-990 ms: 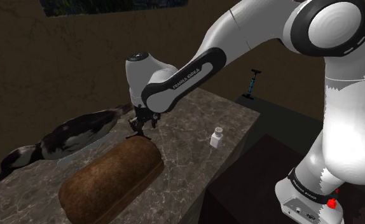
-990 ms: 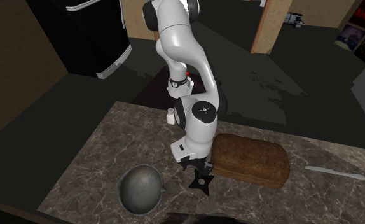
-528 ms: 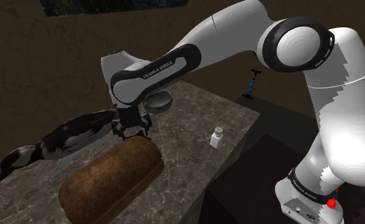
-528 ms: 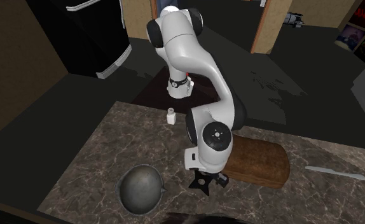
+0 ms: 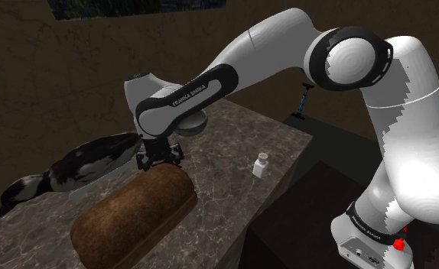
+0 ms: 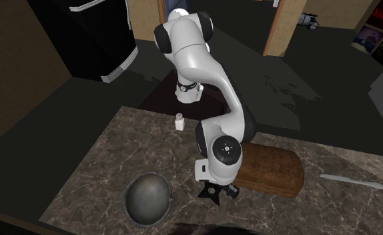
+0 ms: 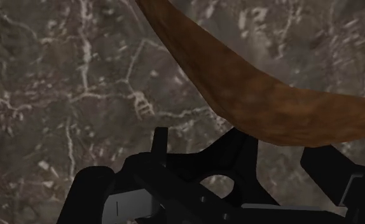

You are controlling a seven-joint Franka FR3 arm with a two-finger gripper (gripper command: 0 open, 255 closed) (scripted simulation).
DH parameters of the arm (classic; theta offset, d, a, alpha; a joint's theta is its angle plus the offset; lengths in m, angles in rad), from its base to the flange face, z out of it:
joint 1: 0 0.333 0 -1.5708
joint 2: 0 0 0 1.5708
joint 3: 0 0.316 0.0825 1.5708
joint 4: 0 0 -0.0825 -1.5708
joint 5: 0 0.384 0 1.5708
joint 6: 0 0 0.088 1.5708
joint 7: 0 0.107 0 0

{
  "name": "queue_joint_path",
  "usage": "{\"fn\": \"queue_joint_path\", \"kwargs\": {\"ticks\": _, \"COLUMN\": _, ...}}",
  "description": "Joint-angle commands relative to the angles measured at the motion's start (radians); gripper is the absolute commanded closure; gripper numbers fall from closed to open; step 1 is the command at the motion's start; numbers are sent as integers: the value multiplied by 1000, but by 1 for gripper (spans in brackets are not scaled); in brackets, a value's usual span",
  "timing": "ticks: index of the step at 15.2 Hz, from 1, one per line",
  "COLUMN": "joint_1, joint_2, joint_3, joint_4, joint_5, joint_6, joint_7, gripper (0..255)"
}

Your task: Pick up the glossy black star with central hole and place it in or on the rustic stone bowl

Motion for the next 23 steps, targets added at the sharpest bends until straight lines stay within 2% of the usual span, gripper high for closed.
{"fn": "queue_joint_path", "kwargs": {"ticks": 1, "joint_1": 0, "joint_2": 0, "joint_3": 0, "joint_4": -2, "joint_5": 0, "joint_6": 3, "joint_7": 1, "gripper": 0}}
{"fn": "queue_joint_path", "kwargs": {"ticks": 5, "joint_1": 0, "joint_2": 0, "joint_3": 0, "joint_4": -2, "joint_5": 0, "joint_6": 3, "joint_7": 1, "gripper": 0}}
{"fn": "queue_joint_path", "kwargs": {"ticks": 6, "joint_1": 0, "joint_2": 0, "joint_3": 0, "joint_4": -2, "joint_5": 0, "joint_6": 3, "joint_7": 1, "gripper": 255}}
{"fn": "queue_joint_path", "kwargs": {"ticks": 15, "joint_1": 0, "joint_2": 0, "joint_3": 0, "joint_4": -2, "joint_5": 0, "joint_6": 3, "joint_7": 1, "gripper": 255}}
{"fn": "queue_joint_path", "kwargs": {"ticks": 23, "joint_1": -6, "joint_2": -51, "joint_3": 12, "joint_4": 27, "joint_5": 16, "joint_6": -76, "joint_7": -3, "gripper": 255}}
